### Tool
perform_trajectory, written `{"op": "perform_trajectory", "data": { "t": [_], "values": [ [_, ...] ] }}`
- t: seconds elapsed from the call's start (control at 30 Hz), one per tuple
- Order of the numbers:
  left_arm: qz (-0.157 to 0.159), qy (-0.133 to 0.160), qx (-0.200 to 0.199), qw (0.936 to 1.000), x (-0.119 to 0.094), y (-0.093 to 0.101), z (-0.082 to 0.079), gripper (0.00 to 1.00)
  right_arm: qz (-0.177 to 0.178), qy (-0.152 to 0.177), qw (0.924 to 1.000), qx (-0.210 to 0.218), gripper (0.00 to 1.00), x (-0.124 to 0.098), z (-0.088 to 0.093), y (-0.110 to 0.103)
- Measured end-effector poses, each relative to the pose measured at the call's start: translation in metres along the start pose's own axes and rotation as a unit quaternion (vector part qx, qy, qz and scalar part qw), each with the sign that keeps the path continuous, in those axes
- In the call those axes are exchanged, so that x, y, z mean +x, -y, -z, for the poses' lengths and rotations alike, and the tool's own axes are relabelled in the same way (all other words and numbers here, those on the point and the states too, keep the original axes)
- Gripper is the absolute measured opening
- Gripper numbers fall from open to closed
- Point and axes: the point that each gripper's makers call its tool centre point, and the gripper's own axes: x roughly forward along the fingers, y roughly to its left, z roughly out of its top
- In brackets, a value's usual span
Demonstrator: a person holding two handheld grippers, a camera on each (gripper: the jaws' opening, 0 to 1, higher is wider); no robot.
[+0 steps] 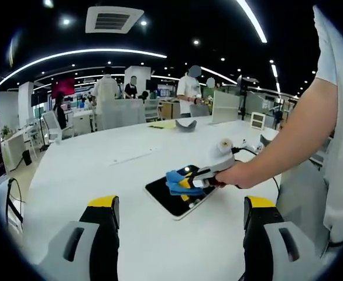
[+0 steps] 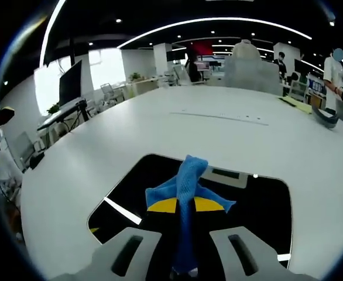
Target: Wipe the mirror surface with the cleaning cloth until all visible marks leave the cleaned area.
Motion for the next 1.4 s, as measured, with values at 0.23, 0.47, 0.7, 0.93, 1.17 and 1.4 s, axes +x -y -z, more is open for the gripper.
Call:
{"op": "perform_trajectory", "data": {
  "t": [0.23,0.47,0.7,0.93,1.17,1.4],
  "values": [
    [0.006,0.005,-0.004,1.0000,0.002,0.000,-0.002,0.89,-0.010,-0.002,0.9999,-0.009,0.03,0.003,-0.002,-0.007],
    [0.005,0.006,-0.003,1.0000,0.002,-0.004,-0.001,0.89,-0.012,-0.004,0.9999,-0.009,0.03,0.004,-0.003,-0.013],
    [0.007,0.009,-0.003,0.9999,-0.001,-0.005,-0.002,0.89,-0.017,-0.004,0.9998,-0.011,0.03,0.007,-0.005,-0.023],
    [0.007,0.006,-0.005,0.9999,-0.003,-0.007,0.002,0.89,-0.032,-0.007,0.9992,-0.022,0.03,0.011,-0.007,-0.034],
    [0.006,0.007,-0.003,1.0000,-0.004,-0.009,0.002,0.88,-0.043,-0.009,0.9988,-0.020,0.03,0.015,-0.009,-0.044],
    [-0.003,0.004,-0.002,1.0000,-0.011,-0.016,0.005,0.88,-0.052,-0.006,0.9984,-0.018,0.04,0.019,-0.009,-0.055]
  ]
}}
